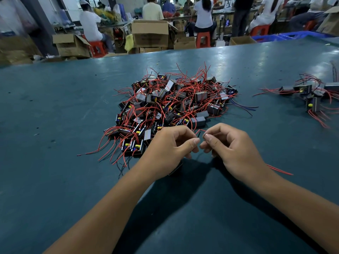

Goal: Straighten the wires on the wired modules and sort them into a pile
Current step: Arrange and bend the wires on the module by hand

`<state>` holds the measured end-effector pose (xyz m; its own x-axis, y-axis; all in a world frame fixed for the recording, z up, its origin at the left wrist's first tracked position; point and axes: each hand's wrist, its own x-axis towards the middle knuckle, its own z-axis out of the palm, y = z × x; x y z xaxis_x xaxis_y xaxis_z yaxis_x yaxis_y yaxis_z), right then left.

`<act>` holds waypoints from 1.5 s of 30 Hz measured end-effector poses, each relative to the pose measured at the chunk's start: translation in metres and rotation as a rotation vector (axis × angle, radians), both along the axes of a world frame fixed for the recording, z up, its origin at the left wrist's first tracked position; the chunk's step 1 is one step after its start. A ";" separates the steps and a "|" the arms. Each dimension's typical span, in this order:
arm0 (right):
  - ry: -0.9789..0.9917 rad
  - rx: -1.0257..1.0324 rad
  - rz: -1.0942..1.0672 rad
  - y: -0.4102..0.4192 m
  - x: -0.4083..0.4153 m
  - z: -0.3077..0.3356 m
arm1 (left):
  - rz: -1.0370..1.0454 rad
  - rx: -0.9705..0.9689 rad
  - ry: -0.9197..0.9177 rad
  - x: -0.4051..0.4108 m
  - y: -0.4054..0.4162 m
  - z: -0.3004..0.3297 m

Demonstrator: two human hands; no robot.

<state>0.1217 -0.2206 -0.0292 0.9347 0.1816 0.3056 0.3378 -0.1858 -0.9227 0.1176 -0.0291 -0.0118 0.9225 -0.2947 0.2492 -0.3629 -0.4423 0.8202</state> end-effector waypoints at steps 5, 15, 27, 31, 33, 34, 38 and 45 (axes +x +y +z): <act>-0.013 0.050 -0.028 0.002 0.000 0.001 | 0.014 0.009 0.002 -0.002 -0.005 -0.001; 0.071 0.112 -0.011 0.003 0.002 0.000 | 0.045 0.003 0.027 -0.003 -0.007 -0.002; 0.084 0.184 -0.025 0.006 -0.001 0.002 | 0.063 0.028 0.016 -0.004 -0.010 -0.002; 0.078 0.176 -0.021 0.005 -0.001 0.001 | 0.067 0.032 0.017 -0.005 -0.010 -0.001; 0.073 0.180 -0.015 0.005 -0.001 0.001 | 0.069 0.036 0.014 -0.005 -0.010 0.000; 0.071 0.184 -0.012 0.005 -0.001 0.001 | 0.070 0.035 0.013 -0.005 -0.010 0.000; 0.061 0.177 -0.003 0.005 0.001 0.000 | 0.074 0.046 0.009 -0.007 -0.011 0.000; 0.053 0.198 0.006 0.004 0.001 0.000 | 0.074 0.045 0.022 -0.008 -0.012 0.003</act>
<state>0.1226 -0.2162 -0.0294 0.9494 0.1284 0.2866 0.2886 0.0028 -0.9574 0.1095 -0.0408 -0.0089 0.9472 -0.2364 0.2165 -0.3100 -0.5040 0.8062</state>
